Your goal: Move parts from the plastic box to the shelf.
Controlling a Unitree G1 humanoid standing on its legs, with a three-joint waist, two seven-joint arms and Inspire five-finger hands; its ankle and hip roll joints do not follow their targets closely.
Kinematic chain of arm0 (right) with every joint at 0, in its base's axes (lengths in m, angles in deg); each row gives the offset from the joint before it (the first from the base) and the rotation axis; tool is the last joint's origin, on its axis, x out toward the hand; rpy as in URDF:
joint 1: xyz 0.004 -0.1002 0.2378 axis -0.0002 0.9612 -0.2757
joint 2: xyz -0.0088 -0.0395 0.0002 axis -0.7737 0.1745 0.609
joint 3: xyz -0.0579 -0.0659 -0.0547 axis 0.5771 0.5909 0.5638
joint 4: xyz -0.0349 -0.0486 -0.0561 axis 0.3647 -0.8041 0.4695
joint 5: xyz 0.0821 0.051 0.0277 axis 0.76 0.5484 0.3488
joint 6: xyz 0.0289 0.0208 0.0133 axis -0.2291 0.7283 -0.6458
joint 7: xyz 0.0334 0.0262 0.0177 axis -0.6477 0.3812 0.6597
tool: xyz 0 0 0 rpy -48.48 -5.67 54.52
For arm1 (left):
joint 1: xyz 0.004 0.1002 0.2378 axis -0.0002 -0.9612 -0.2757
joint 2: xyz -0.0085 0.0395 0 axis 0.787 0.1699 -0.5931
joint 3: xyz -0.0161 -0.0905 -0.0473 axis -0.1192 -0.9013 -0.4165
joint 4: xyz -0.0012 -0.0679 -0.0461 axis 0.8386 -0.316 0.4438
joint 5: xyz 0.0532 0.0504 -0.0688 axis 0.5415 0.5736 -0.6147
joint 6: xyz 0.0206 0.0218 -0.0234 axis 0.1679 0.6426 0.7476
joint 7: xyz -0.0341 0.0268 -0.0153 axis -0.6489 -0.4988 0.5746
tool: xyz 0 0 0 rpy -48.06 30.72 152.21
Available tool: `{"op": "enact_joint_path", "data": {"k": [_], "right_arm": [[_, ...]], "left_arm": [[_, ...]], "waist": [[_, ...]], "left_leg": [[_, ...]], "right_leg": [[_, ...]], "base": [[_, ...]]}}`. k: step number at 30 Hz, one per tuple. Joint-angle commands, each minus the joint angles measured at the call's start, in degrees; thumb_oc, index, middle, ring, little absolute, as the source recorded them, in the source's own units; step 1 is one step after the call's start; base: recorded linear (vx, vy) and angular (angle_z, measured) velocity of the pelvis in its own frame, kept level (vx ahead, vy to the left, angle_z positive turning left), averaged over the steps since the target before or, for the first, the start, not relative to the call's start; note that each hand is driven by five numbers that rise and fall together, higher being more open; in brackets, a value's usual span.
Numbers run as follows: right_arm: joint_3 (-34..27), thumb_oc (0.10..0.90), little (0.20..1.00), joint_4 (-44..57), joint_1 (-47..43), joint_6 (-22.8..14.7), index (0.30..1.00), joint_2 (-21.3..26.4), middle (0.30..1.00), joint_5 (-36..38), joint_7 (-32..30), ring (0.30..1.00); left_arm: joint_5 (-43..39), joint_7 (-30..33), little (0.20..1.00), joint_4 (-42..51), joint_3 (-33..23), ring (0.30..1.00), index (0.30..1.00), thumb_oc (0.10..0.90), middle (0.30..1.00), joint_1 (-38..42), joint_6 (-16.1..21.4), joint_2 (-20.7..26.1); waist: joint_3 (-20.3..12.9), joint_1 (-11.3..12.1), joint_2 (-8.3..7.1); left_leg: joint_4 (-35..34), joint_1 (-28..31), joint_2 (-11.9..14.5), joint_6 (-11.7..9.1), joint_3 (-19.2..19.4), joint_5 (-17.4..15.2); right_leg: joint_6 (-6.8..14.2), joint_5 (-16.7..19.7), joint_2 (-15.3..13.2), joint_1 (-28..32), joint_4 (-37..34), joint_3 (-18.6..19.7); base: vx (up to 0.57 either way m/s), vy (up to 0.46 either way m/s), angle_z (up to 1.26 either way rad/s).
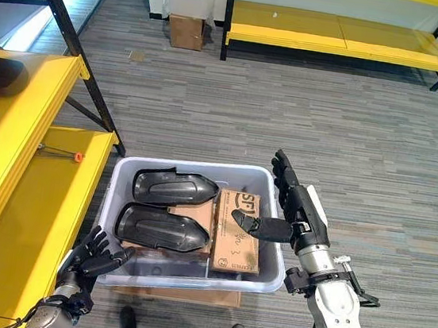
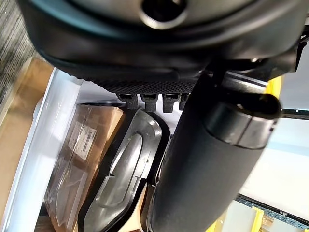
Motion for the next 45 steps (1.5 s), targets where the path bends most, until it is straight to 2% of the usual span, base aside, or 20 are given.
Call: {"op": "enact_joint_path", "data": {"k": [1, 8, 10, 12, 19, 27, 36, 44, 45], "right_arm": [[-2.7, 0.900, 1.000, 6.2, -6.4, -6.2, 1.000, 2.7, 1.000, 0.4, -0.3, 1.000], [-1.3, 0.900, 1.000, 5.5, -8.3, -6.1, 1.000, 4.1, 1.000, -0.9, -0.3, 1.000], [3.2, 0.900, 1.000, 3.7, -12.5, -5.5, 1.000, 5.2, 1.000, -2.6, -0.4, 1.000], [4.8, 0.900, 1.000, 2.8, -13.8, -5.2, 1.000, 5.2, 1.000, -2.9, -0.5, 1.000], [13.5, 0.900, 1.000, -4.0, -21.3, -2.8, 1.000, 2.2, 1.000, -6.7, -2.2, 1.000], [19.1, 0.900, 1.000, -10.5, -28.9, -0.3, 1.000, -2.1, 1.000, -10.7, -5.1, 1.000], [22.6, 0.900, 1.000, -16.5, -33.5, 1.4, 1.000, -6.2, 1.000, -13.5, -8.3, 1.000], [24.2, 0.900, 1.000, -20.2, -34.6, 2.2, 1.000, -9.1, 1.000, -14.8, -10.0, 1.000], [24.7, 0.900, 1.000, -21.3, -34.7, 2.6, 1.000, -9.6, 1.000, -15.7, -10.3, 1.000]], "left_arm": [[-0.2, -1.7, 1.000, 5.3, -2.4, 1.000, 1.000, 0.900, 1.000, 2.0, 3.8, 4.6], [-0.1, -2.3, 1.000, 5.3, -1.8, 1.000, 1.000, 0.900, 1.000, 1.7, 3.5, 4.9], [0.2, -2.6, 1.000, 5.5, -1.2, 1.000, 1.000, 0.900, 1.000, 1.6, 3.5, 5.8], [0.2, -2.4, 1.000, 5.4, -1.0, 1.000, 1.000, 0.900, 1.000, 1.8, 3.4, 6.1], [-0.1, -1.7, 1.000, 5.0, -0.4, 1.000, 1.000, 0.900, 1.000, 2.0, 3.2, 7.0], [-0.8, 0.1, 1.000, 4.8, -0.5, 1.000, 1.000, 0.900, 1.000, 2.8, 3.0, 8.2], [-1.0, 1.9, 1.000, 4.7, 0.0, 1.000, 1.000, 0.900, 1.000, 3.8, 3.0, 9.3], [-0.7, 3.2, 1.000, 4.9, 0.3, 1.000, 1.000, 0.900, 1.000, 4.7, 3.2, 9.8], [-0.7, 3.6, 1.000, 4.9, 0.4, 1.000, 1.000, 0.900, 1.000, 5.0, 3.3, 9.9]], "waist": [[-2.0, 1.6, -1.89], [-2.3, 2.2, -1.70], [-1.7, 3.6, -1.68], [-1.4, 3.9, -1.84], [0.0, 6.2, -2.29], [1.9, 9.3, -2.77], [4.7, 11.9, -2.48], [6.6, 12.7, -2.10], [6.8, 12.9, -1.97]], "left_leg": [[2.8, 3.9, 2.6, -1.7, 1.3, -6.2], [1.6, 4.1, 2.6, -2.0, 1.3, -5.4], [0.5, 3.4, 2.6, -2.2, 0.5, -4.5], [0.3, 3.1, 2.4, -2.3, 0.2, -4.3], [0.6, 1.9, 1.8, -2.0, -0.8, -4.4], [2.3, -0.5, 0.9, -1.6, -2.5, -5.0], [2.8, -3.7, -0.4, -1.1, -4.6, -4.4], [3.3, -5.5, -1.2, -0.7, -5.6, -4.2], [3.3, -5.3, -1.1, -1.1, -6.1, -5.2]], "right_leg": [[-0.9, -2.3, -0.2, -0.9, 3.6, -0.9], [-1.0, -2.4, 0.3, 0.0, 2.5, -1.5], [-1.0, -2.3, 0.6, 0.3, 1.2, -2.4], [-1.0, -2.2, 0.6, 0.5, 0.8, -2.7], [-1.0, -1.6, 0.2, 1.3, -0.3, -3.7], [-0.8, -1.0, -0.8, 1.6, -0.5, -5.0], [-0.6, -0.1, -1.6, 0.6, -0.7, -6.2], [-0.6, 0.5, -2.1, -0.2, -1.1, -6.7], [0.0, -0.2, -1.9, 0.0, -1.0, -6.1]], "base": [[0.08, -0.034, 0.07], [0.03, -0.011, 0.04], [0.02, -0.009, 0.00], [0.00, 0.002, 0.06], [-0.01, 0.008, 0.10], [-0.02, 0.007, 0.08], [-0.04, 0.024, 0.13], [-0.02, 0.025, 0.09], [-0.04, 0.024, 0.01]]}}
